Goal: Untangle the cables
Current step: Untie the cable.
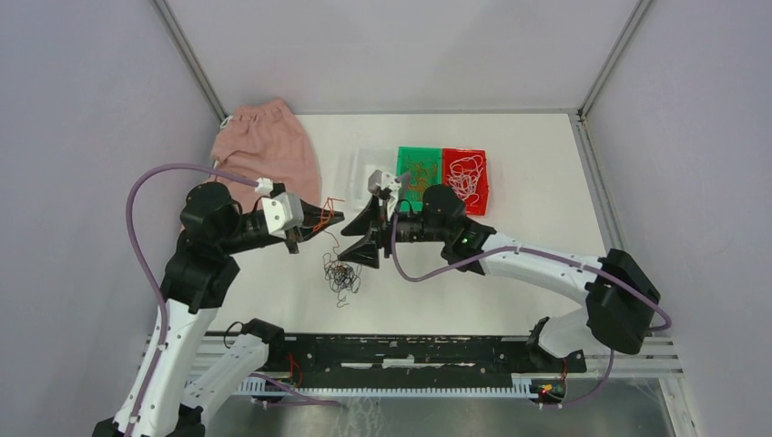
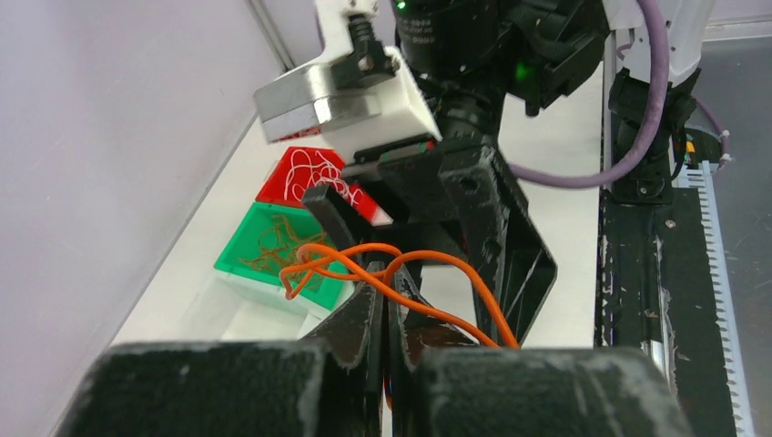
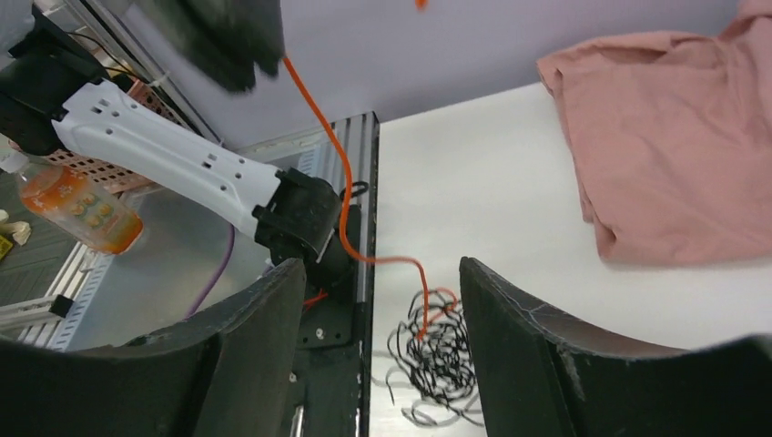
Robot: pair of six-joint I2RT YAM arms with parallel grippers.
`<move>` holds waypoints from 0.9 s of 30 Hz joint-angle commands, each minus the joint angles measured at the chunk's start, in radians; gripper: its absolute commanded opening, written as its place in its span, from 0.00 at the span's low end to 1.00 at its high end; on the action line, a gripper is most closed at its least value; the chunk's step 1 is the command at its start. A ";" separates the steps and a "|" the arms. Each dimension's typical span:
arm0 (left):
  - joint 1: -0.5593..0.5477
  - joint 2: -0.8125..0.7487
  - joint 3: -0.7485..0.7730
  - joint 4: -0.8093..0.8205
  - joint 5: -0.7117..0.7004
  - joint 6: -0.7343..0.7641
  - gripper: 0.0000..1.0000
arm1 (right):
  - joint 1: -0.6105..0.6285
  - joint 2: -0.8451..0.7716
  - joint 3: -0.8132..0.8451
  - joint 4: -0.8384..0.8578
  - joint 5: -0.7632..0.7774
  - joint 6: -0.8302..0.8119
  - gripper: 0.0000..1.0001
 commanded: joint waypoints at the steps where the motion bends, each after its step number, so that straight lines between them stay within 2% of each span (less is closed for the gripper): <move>1: -0.001 0.007 0.050 0.017 0.022 0.021 0.03 | 0.037 0.104 0.132 0.158 -0.033 0.045 0.67; 8: -0.002 0.023 0.105 0.016 0.033 0.010 0.03 | 0.046 0.246 0.160 0.219 0.072 0.168 0.41; 11: -0.003 0.034 0.141 0.017 0.041 0.011 0.03 | 0.047 0.305 0.138 0.289 0.073 0.223 0.38; 16: -0.002 0.057 0.229 0.017 0.049 0.019 0.03 | 0.049 0.400 0.052 0.431 0.129 0.280 0.38; 21: -0.002 0.087 0.328 0.034 0.052 0.014 0.03 | 0.054 0.488 0.008 0.445 0.199 0.257 0.42; 27: -0.002 0.121 0.436 0.120 0.024 0.017 0.03 | 0.065 0.505 -0.034 0.419 0.265 0.199 0.50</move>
